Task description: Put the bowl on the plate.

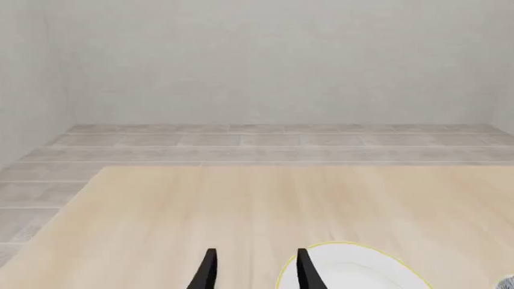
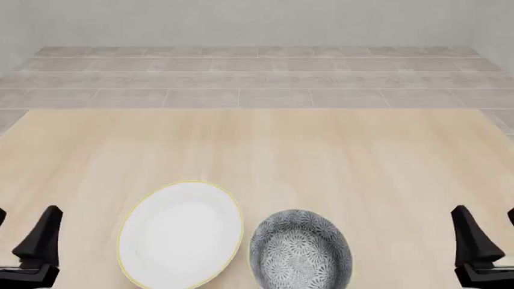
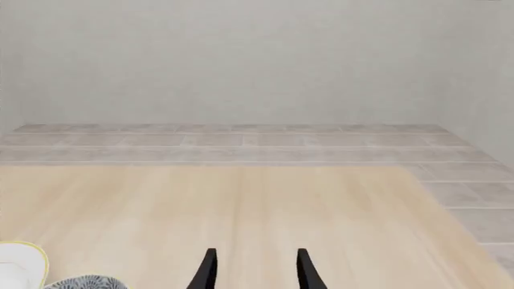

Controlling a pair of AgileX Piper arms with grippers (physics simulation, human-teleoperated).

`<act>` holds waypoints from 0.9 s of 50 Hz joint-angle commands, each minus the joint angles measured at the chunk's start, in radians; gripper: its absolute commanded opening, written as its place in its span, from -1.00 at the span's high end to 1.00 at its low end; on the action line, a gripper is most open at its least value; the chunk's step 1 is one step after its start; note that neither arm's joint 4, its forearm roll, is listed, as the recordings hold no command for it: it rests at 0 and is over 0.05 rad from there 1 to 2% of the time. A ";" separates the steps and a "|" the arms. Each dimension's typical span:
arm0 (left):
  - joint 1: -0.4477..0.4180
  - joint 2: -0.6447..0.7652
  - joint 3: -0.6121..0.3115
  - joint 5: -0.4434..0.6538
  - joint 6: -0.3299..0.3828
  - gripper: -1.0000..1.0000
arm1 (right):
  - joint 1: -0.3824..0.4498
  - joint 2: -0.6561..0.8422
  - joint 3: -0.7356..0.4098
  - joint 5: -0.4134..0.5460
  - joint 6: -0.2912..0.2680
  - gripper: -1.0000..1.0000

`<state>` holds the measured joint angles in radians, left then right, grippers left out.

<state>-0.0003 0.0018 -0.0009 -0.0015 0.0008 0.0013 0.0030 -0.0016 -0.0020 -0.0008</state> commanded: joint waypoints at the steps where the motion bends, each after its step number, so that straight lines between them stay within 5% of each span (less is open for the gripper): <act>1: -0.004 0.007 -0.002 -0.007 0.006 -1.00 | 0.007 0.012 -0.007 -0.010 -0.004 -1.00; 22: -0.011 0.005 -0.001 -0.008 0.014 -1.00 | 0.034 0.012 -0.010 -0.004 -0.024 -1.00; 45: -0.023 0.012 0.001 -0.016 0.030 -1.00 | 0.124 0.272 0.001 -0.205 -0.009 -1.00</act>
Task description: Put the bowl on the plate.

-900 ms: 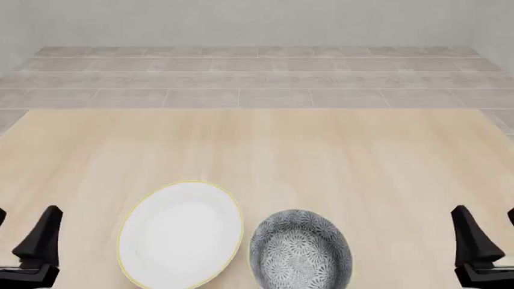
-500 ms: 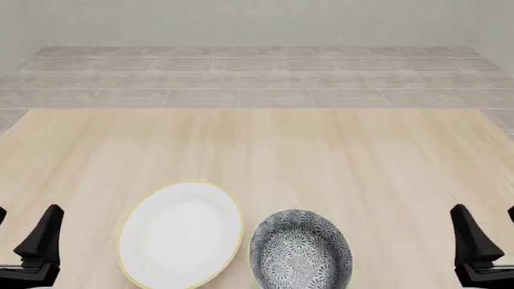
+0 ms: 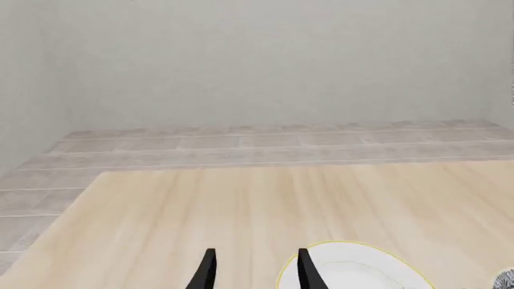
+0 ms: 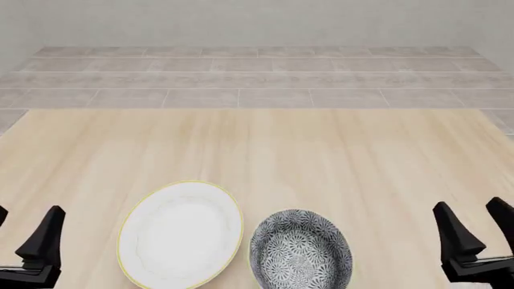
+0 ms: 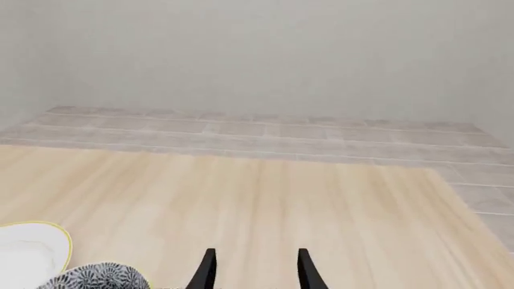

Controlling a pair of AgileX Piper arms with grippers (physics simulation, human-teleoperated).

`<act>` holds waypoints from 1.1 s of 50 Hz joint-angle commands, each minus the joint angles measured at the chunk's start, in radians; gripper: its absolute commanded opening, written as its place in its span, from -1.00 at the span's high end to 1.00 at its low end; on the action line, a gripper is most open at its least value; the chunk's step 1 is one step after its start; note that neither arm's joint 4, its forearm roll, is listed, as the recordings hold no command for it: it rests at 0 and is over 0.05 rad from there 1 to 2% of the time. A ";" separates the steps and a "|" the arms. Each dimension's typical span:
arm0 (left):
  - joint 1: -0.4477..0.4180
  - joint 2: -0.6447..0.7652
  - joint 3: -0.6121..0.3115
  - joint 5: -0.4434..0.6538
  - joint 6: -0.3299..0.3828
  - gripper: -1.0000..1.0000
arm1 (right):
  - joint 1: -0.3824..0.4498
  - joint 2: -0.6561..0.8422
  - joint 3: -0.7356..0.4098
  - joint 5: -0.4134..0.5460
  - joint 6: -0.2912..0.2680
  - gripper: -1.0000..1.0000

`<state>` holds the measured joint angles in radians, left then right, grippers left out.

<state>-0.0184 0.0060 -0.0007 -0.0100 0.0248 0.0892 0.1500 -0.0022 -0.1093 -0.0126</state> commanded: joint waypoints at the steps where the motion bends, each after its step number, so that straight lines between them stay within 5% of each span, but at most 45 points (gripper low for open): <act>1: -0.005 0.010 0.000 -0.010 0.006 -1.00 | 0.039 0.138 0.002 -0.108 0.002 -1.00; 18: -0.008 0.031 0.000 -0.032 0.009 -1.00 | 0.097 0.435 0.002 -0.356 0.005 -1.00; 19: -0.008 0.030 0.000 -0.033 0.010 -1.00 | 0.107 0.351 0.002 -0.273 -0.008 -1.00; 20: -0.009 0.032 0.000 -0.034 0.010 -1.00 | 0.112 0.151 -0.167 -0.073 -0.016 -1.00; 21: -0.009 0.034 0.000 -0.036 0.010 -1.00 | 0.097 0.159 -0.227 0.127 0.010 -1.00; 22: -0.010 0.041 0.000 -0.042 0.012 -1.00 | 0.118 0.180 -0.234 0.165 -0.007 -1.00; 32: -0.014 0.037 0.001 -0.036 0.014 -1.00 | 0.153 0.235 -0.204 0.102 -0.023 -1.00; 34: -0.014 0.036 0.001 -0.036 0.015 -1.00 | 0.174 0.219 -0.313 0.215 -0.042 -1.00; 41: -0.014 0.032 0.001 -0.032 0.015 -1.00 | 0.195 0.236 -0.362 0.249 -0.042 -1.00; 55: -0.015 0.026 0.001 -0.026 0.019 -1.00 | 0.272 0.341 -0.268 0.116 -0.045 -1.00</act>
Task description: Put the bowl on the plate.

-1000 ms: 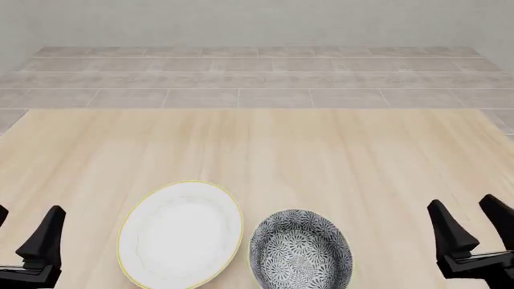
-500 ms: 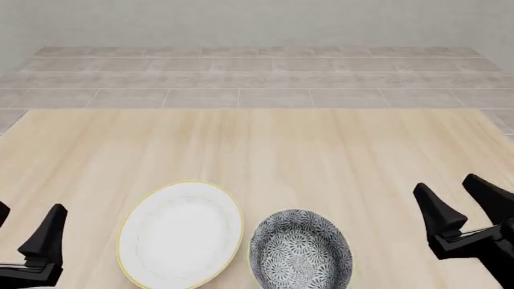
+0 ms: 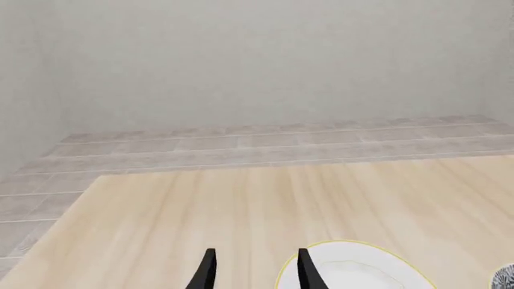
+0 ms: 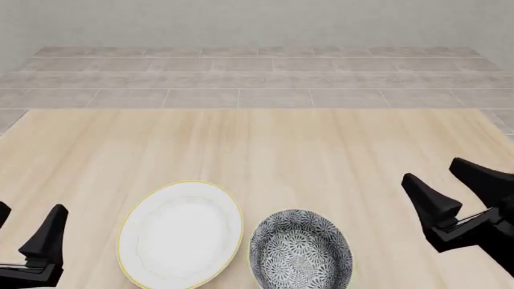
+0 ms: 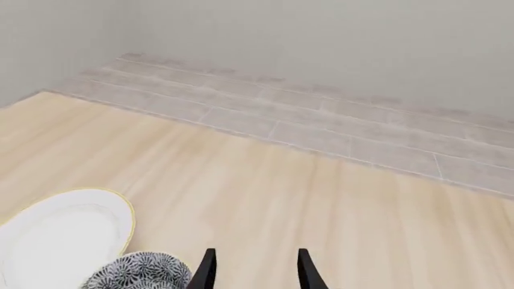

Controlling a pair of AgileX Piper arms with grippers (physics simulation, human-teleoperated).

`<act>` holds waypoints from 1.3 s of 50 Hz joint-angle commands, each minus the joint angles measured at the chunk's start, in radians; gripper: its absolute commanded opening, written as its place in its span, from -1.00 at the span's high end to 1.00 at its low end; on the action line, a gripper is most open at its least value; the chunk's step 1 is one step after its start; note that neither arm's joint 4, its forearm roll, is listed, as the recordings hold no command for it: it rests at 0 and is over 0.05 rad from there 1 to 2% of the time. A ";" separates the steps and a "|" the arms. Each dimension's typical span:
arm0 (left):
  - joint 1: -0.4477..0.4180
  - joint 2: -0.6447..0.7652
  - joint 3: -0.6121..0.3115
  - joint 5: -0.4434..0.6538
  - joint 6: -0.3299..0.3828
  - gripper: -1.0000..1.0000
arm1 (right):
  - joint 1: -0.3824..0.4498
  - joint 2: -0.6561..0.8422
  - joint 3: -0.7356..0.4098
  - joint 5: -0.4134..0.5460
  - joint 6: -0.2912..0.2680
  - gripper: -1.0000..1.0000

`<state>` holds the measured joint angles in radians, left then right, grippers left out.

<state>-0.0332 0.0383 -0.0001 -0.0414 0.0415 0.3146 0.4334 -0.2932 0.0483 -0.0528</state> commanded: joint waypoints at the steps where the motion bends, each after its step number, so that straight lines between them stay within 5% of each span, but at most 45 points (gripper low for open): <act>1: 0.000 -0.009 0.000 0.009 0.004 -1.00 | 0.045 0.197 -0.063 -0.020 0.035 -1.00; 2: 0.000 -0.011 0.000 0.010 0.003 -1.00 | 0.049 0.197 -0.116 0.042 0.037 -1.00; 10: 0.003 -0.022 0.000 0.015 -0.002 -1.00 | 0.044 0.280 -0.064 -0.057 0.035 -1.00; 65: -0.001 0.020 0.000 -0.022 -0.005 -1.00 | 0.117 0.592 -0.107 -0.156 0.040 -1.00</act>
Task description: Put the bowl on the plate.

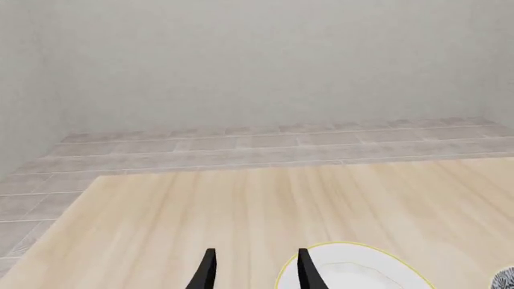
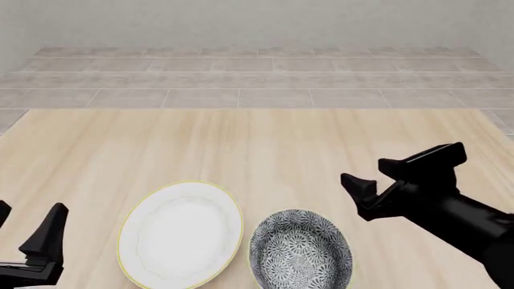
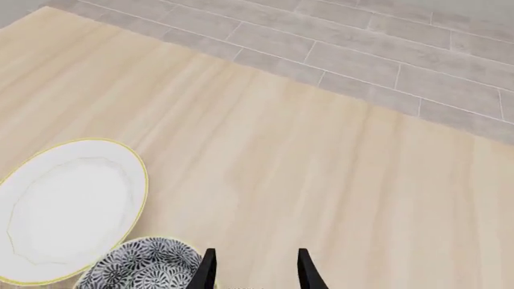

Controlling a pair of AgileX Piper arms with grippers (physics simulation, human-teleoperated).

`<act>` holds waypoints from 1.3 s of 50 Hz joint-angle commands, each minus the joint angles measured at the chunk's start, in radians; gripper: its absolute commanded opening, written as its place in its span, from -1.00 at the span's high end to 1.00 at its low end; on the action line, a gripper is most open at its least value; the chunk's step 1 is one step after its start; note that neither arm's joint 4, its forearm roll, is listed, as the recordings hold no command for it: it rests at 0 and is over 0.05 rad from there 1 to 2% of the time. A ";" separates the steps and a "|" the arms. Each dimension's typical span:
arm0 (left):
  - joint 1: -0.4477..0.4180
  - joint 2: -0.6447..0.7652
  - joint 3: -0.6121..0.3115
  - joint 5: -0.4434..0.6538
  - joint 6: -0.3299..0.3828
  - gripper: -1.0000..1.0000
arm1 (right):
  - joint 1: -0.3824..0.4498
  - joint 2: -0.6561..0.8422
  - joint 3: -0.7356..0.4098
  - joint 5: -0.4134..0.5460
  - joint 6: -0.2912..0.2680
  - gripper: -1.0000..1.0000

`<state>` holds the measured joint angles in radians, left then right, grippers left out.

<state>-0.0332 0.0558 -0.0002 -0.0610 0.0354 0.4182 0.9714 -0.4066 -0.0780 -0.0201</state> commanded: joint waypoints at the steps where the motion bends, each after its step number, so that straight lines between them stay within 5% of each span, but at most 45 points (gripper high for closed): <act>1: 0.000 0.000 0.000 0.001 0.000 -1.00 | 0.016 0.059 0.008 -0.032 0.010 -1.00; 65: -0.002 -0.020 0.000 0.019 0.008 -1.00 | 0.072 0.281 0.104 -0.216 0.042 -1.00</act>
<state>-0.0351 0.0392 -0.0005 -0.0444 0.0431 0.4780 1.2230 -0.3168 -0.2644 0.0129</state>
